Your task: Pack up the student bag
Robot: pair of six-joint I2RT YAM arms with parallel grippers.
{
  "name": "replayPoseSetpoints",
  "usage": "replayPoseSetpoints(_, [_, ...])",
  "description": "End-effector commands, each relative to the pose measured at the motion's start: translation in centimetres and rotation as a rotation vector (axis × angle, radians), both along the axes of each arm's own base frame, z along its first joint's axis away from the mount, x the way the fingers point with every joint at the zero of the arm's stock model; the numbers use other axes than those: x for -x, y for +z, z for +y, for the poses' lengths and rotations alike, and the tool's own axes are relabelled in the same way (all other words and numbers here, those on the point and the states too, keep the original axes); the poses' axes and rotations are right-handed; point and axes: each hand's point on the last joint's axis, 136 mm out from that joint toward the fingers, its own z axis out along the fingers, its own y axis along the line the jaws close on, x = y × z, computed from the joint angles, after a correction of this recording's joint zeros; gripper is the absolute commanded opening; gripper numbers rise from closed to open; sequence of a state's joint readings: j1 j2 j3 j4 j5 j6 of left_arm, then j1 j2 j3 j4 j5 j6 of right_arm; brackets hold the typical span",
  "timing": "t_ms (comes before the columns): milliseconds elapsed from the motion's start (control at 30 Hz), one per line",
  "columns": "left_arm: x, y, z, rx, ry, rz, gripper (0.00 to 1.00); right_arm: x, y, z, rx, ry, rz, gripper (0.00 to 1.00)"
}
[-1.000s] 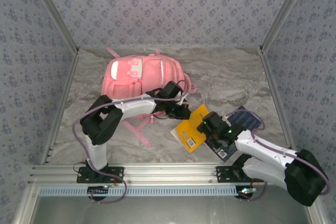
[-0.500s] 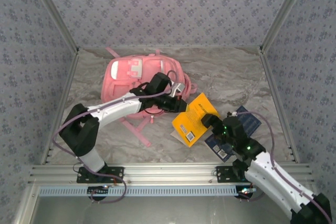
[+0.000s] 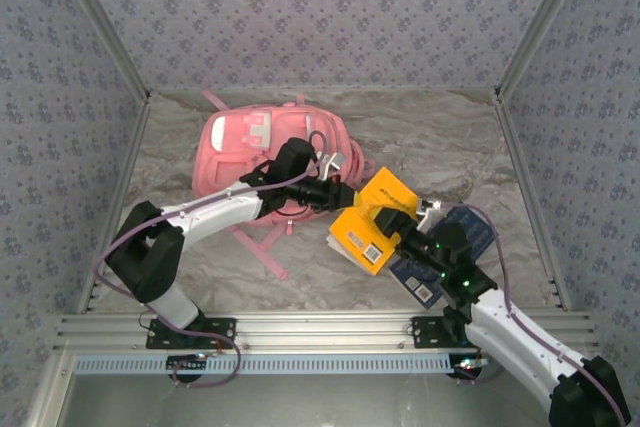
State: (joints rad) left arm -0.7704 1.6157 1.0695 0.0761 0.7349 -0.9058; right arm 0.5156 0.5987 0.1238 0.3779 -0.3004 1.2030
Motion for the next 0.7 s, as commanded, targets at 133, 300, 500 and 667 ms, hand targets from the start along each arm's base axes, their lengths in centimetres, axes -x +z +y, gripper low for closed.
replayPoseSetpoints(133, [0.8, 3.9, -0.1, 0.118, -0.026, -0.063, 0.0, -0.2, 4.6, 0.5, -0.044, 0.016, -0.111, 0.45])
replayPoseSetpoints(300, [1.1, 2.5, 1.2, 0.032, -0.02, -0.079, 0.26, -0.2, 5.0, -0.6, 0.035, -0.032, -0.12, 0.07])
replayPoseSetpoints(500, [0.8, 1.9, 3.8, -0.053, 0.007, -0.118, 0.51, 0.7, 6.2, 0.0, 0.102, 0.042, -0.163, 0.0])
replayPoseSetpoints(667, [1.2, 2.8, 4.4, -0.05, -0.02, -0.153, 0.57, 1.3, 7.1, 0.8, 0.123, 0.113, -0.184, 0.01])
